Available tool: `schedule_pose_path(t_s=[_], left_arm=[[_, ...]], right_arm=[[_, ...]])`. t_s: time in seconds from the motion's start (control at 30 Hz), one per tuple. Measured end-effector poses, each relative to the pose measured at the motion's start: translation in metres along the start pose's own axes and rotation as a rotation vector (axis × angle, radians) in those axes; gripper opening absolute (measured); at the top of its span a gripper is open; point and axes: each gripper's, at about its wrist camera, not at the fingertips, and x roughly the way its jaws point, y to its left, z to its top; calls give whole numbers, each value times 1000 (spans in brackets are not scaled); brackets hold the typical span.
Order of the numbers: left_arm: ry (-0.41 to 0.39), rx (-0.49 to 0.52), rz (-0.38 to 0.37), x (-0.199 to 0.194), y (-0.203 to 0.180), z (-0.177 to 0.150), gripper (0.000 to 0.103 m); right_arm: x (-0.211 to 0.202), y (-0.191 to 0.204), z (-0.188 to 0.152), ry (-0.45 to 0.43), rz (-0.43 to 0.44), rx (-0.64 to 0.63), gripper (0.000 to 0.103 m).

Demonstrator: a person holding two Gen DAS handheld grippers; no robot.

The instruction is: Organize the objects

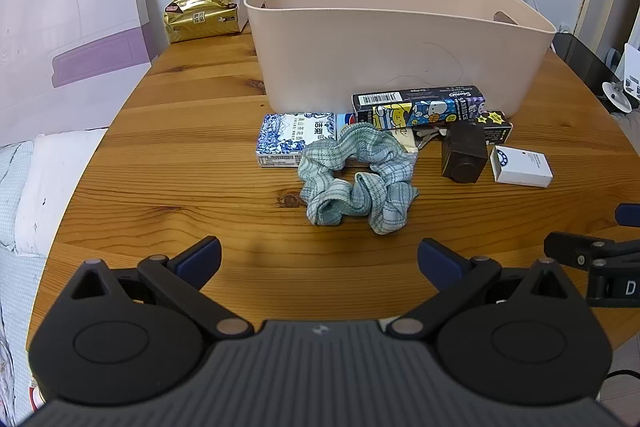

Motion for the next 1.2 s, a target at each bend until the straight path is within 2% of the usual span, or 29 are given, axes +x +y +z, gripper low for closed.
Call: schedule_pose_path(t_s=[1.2], left_arm=[[21, 0, -5, 11, -5, -1, 103]], right_arm=[[6, -1, 4, 6, -1, -1, 103]])
